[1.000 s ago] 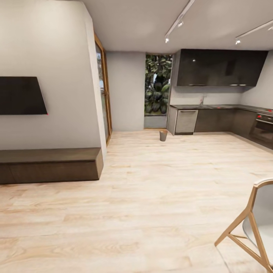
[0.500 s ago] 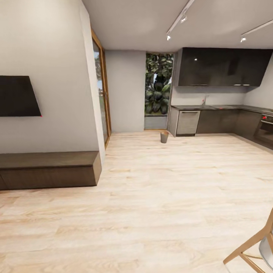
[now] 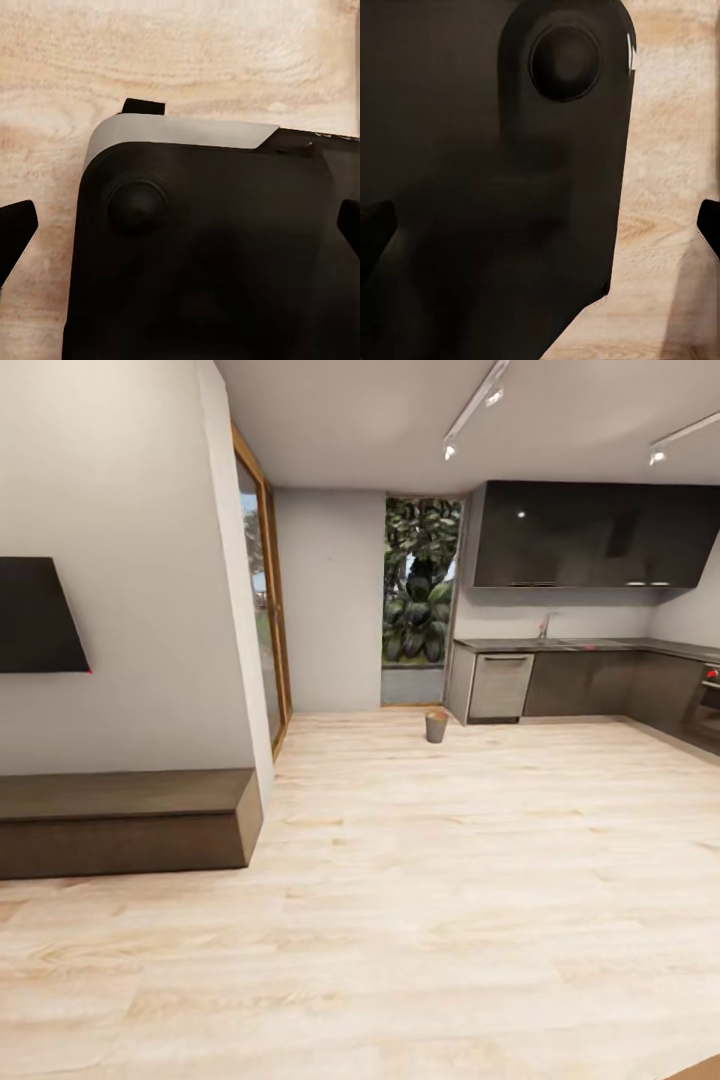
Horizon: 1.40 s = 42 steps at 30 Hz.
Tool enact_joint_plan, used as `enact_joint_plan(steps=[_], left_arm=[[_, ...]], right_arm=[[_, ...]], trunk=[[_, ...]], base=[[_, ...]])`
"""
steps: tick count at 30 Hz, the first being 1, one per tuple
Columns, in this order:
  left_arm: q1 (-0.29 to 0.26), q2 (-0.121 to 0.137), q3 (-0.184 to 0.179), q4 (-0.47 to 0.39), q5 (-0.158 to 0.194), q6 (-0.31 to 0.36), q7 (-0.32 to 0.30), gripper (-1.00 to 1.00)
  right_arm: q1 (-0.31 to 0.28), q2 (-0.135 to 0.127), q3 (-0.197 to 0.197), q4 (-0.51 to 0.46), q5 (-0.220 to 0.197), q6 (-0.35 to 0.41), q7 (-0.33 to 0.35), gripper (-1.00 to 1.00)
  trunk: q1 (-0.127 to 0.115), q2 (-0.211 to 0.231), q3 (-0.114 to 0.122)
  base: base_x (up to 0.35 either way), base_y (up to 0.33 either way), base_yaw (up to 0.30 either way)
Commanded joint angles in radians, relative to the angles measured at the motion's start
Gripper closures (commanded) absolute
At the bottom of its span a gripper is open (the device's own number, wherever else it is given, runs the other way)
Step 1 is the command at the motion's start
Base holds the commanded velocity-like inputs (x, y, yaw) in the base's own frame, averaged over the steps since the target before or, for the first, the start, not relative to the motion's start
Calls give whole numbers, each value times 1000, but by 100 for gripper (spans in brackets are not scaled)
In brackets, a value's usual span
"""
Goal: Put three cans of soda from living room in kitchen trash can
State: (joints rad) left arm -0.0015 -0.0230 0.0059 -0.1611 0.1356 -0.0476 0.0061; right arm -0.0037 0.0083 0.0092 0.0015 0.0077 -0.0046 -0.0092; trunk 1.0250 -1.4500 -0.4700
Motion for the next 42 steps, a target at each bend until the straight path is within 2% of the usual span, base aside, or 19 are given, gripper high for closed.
enact_joint_plan(steps=[1, 42], left_arm=[[0, 0, 0, 0, 0, 0, 0, -100], [0, 0, 0, 0, 0, 0, 0, -100]], right_arm=[[0, 0, 0, 0, 0, 0, 0, -100], [0, -1, 0, 0, 0, 0, 0, -100]], trunk=[[0, 0, 0], [0, 0, 0]], base=[[336, 0, 0], [336, 0, 0]])
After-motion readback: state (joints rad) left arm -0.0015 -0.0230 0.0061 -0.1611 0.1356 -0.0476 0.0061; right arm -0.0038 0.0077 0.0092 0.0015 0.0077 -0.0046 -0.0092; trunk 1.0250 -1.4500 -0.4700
